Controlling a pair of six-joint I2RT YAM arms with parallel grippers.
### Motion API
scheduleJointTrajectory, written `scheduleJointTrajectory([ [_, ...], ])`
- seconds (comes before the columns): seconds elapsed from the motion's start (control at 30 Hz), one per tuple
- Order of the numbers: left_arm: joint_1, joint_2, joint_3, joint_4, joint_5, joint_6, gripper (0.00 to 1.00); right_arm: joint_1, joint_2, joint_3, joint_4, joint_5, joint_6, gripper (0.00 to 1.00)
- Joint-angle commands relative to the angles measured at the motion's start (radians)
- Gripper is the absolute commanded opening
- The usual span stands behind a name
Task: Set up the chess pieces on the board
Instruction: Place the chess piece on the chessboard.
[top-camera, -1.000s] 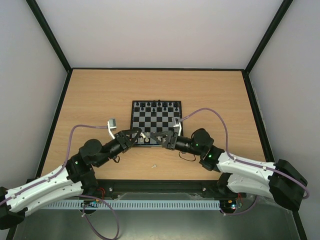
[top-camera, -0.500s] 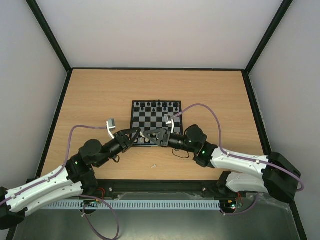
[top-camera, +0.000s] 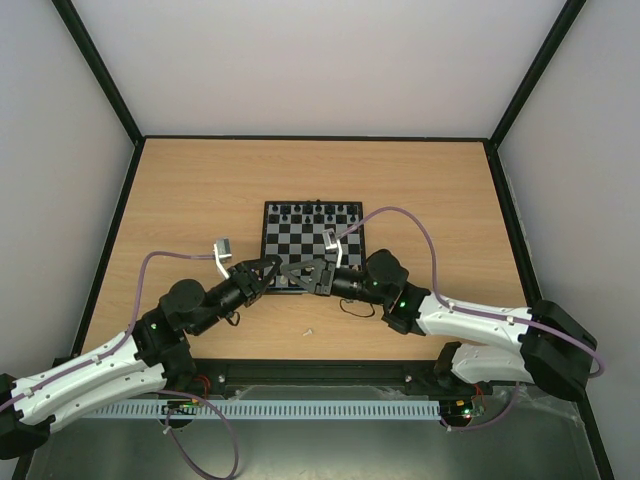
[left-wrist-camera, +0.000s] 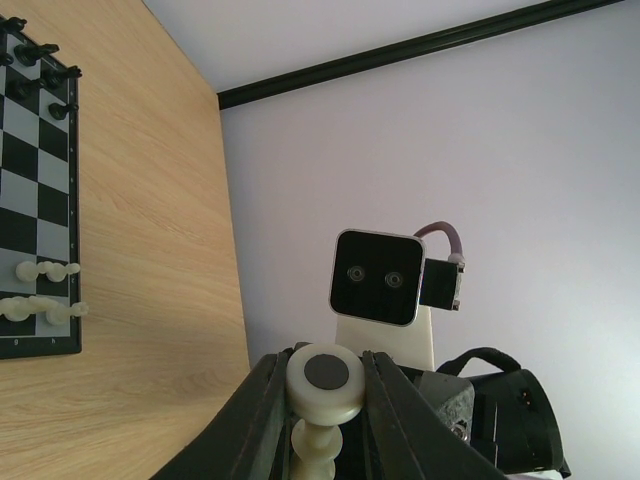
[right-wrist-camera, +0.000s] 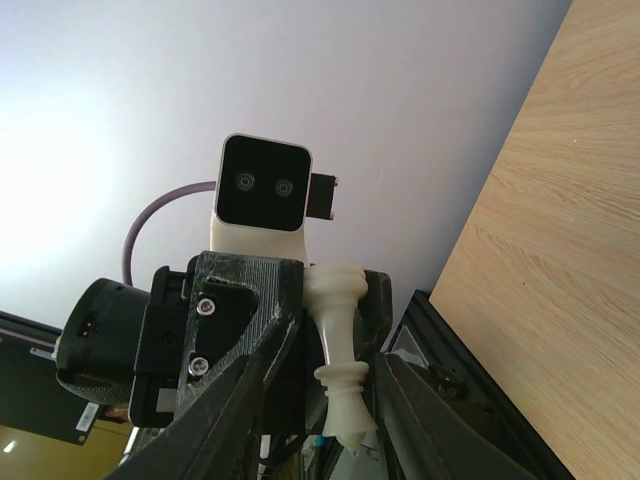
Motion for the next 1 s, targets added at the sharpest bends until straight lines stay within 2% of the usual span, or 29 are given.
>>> scheduleJointTrajectory([
  [0.0,0.0,-0.009,-0.01,0.035,-0.023,-0.003,0.09,0.017,0.009,0.026,0.054,0.013,-0.019,0.31],
  [0.43,-0.001,-0.014,-0.014,0.031,-0.019,-0.001,0.09,0.022,-0.005,0.018,0.033,0.047,-0.025,0.2],
  [0.63,-0.007,-0.006,-0.013,0.028,-0.015,0.003,0.11,0.021,-0.022,0.051,-0.084,0.084,-0.061,0.17],
  [0.83,-0.007,-0.016,-0.001,-0.007,-0.025,0.026,0.21,0.021,-0.038,0.128,-0.283,0.1,-0.118,0.13],
  [0.97,-0.007,-0.028,0.013,-0.042,-0.035,0.045,0.4,0.02,-0.054,0.172,-0.421,0.101,-0.157,0.12],
])
